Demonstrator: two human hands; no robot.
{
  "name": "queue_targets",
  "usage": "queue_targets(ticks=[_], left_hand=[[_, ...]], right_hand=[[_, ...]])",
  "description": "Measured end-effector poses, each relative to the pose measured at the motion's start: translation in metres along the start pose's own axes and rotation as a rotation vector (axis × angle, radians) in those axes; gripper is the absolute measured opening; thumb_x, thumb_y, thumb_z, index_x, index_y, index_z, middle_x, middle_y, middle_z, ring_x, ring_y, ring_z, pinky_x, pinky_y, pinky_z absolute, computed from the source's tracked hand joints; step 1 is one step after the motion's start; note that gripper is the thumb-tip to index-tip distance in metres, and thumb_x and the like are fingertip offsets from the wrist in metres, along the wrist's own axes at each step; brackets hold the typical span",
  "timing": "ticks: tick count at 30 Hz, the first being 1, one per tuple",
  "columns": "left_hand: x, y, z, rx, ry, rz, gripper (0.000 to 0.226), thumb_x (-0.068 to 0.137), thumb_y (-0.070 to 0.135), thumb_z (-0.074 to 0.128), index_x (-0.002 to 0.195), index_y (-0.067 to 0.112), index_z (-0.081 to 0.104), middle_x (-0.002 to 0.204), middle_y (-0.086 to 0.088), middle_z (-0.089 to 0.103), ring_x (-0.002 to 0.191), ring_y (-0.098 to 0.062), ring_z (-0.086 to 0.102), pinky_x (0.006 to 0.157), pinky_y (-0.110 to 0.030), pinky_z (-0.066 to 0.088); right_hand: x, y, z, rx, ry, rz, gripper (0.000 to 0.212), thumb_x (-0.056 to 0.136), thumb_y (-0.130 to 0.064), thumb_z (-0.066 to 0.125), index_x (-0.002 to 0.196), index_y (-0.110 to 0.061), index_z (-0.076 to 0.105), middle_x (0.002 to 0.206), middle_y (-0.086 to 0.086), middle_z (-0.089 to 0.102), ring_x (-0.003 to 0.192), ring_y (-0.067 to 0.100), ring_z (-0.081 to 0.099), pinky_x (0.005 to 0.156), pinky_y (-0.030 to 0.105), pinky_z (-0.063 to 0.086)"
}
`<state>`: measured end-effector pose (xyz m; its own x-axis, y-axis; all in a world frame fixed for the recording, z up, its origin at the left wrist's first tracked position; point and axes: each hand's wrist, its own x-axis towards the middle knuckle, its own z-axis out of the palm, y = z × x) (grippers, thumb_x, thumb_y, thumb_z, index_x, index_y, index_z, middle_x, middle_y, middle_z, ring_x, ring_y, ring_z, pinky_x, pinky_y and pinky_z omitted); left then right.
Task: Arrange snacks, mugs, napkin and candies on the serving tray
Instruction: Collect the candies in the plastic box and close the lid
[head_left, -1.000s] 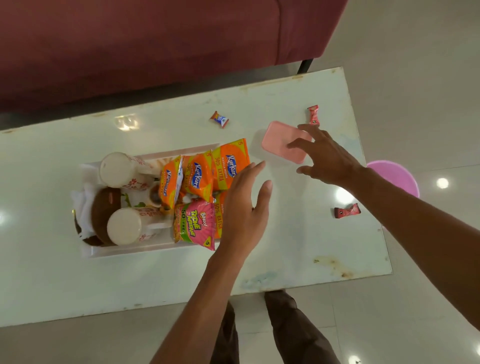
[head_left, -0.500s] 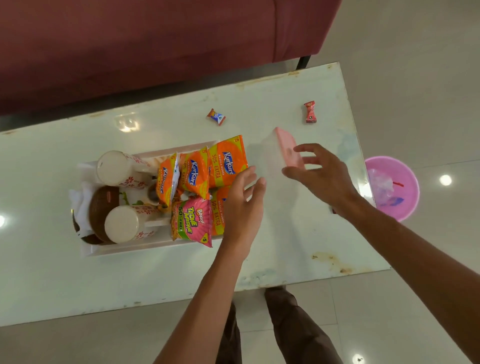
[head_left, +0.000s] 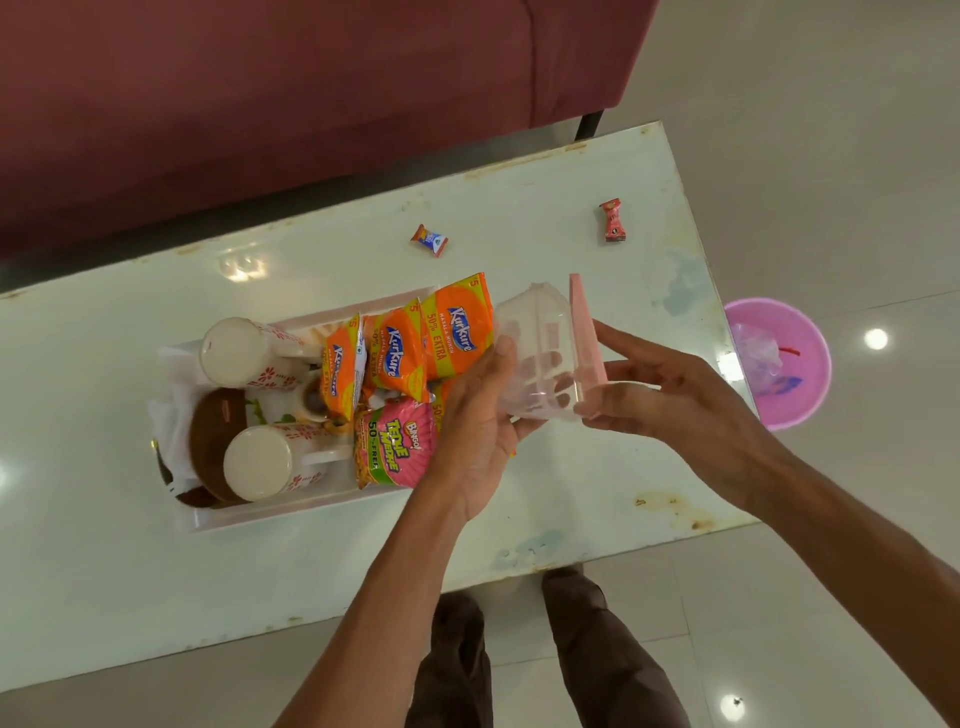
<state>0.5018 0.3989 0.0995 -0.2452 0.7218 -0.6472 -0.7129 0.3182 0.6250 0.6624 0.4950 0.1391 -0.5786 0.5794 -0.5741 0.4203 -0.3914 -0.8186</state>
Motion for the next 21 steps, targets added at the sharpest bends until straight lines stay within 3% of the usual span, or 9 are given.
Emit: queue_targets(ticks=[3,6,7,9,11,13,16,21], left_hand=[[-0.002,0.006,-0.006,-0.200,-0.033,-0.084,0.060,0.094,0.044,0.055,0.144,0.010,0.050,0.131,-0.026,0.064,0.113,-0.038,0.067,0.097,-0.046,0.056],[-0.003,0.009,-0.014,-0.317,-0.081,-0.112,0.063,0.094,0.040,0.051,0.148,0.007,0.042,0.139,-0.030,0.056,0.125,-0.047,0.057,0.102,-0.049,0.050],[-0.004,0.010,-0.016,-0.330,-0.107,-0.109,0.061,0.095,0.038,0.049,0.148,0.008,0.043,0.141,-0.031,0.054,0.130,-0.050,0.052,0.105,-0.051,0.047],[-0.005,0.010,-0.020,-0.341,-0.142,-0.107,0.059,0.099,0.037,0.041,0.152,0.012,0.038,0.146,-0.033,0.048,0.136,-0.053,0.044,0.110,-0.055,0.041],[-0.007,0.011,-0.024,-0.352,-0.167,-0.116,0.060,0.099,0.039,0.037,0.155,0.015,0.034,0.150,-0.032,0.043,0.137,-0.053,0.042,0.116,-0.058,0.033],[-0.010,0.013,-0.026,-0.358,-0.201,-0.122,0.070,0.096,0.049,0.043,0.155,0.014,0.033,0.154,-0.029,0.040,0.137,-0.051,0.044,0.118,-0.060,0.029],[-0.011,0.012,-0.029,-0.348,-0.250,-0.122,0.082,0.091,0.064,0.044,0.154,0.013,0.035,0.156,-0.026,0.037,0.138,-0.048,0.044,0.118,-0.062,0.026],[-0.009,0.010,-0.028,-0.341,-0.190,-0.104,0.085,0.091,0.067,0.035,0.152,0.008,0.037,0.153,-0.027,0.041,0.135,-0.041,0.051,0.114,-0.059,0.036]], right_hand=[[-0.001,-0.002,-0.007,0.131,-0.076,0.010,0.056,0.078,-0.022,0.070,0.129,-0.044,0.062,0.117,0.009,0.071,0.108,0.026,0.069,0.096,0.040,0.055],[0.007,0.001,-0.024,0.249,0.066,0.033,0.053,0.075,-0.029,0.075,0.126,-0.039,0.064,0.116,0.008,0.072,0.105,0.026,0.071,0.092,0.040,0.057],[0.014,0.004,-0.031,0.144,0.160,0.053,0.058,0.071,-0.038,0.079,0.127,-0.041,0.063,0.114,0.003,0.074,0.099,0.022,0.072,0.088,0.040,0.059],[0.032,0.014,-0.039,-0.295,0.340,0.131,0.069,0.067,-0.052,0.081,0.132,-0.046,0.057,0.114,-0.009,0.070,0.082,0.012,0.072,0.066,0.030,0.061],[0.053,0.028,-0.040,-0.704,0.419,0.159,0.069,0.071,-0.054,0.079,0.135,-0.040,0.055,0.114,-0.002,0.068,0.071,0.018,0.068,0.050,0.021,0.047],[0.073,0.043,-0.035,-0.903,0.429,0.178,0.066,0.070,-0.054,0.076,0.131,-0.034,0.058,0.110,0.009,0.067,0.074,0.030,0.066,0.057,0.025,0.047],[0.095,0.058,-0.025,-1.049,0.443,0.228,0.073,0.069,-0.055,0.076,0.134,-0.029,0.055,0.112,0.016,0.059,0.100,0.038,0.060,0.075,0.039,0.051],[0.108,0.070,-0.011,-1.130,0.440,0.252,0.077,0.074,-0.053,0.077,0.138,-0.023,0.046,0.114,0.018,0.054,0.107,0.038,0.053,0.073,0.040,0.044]])
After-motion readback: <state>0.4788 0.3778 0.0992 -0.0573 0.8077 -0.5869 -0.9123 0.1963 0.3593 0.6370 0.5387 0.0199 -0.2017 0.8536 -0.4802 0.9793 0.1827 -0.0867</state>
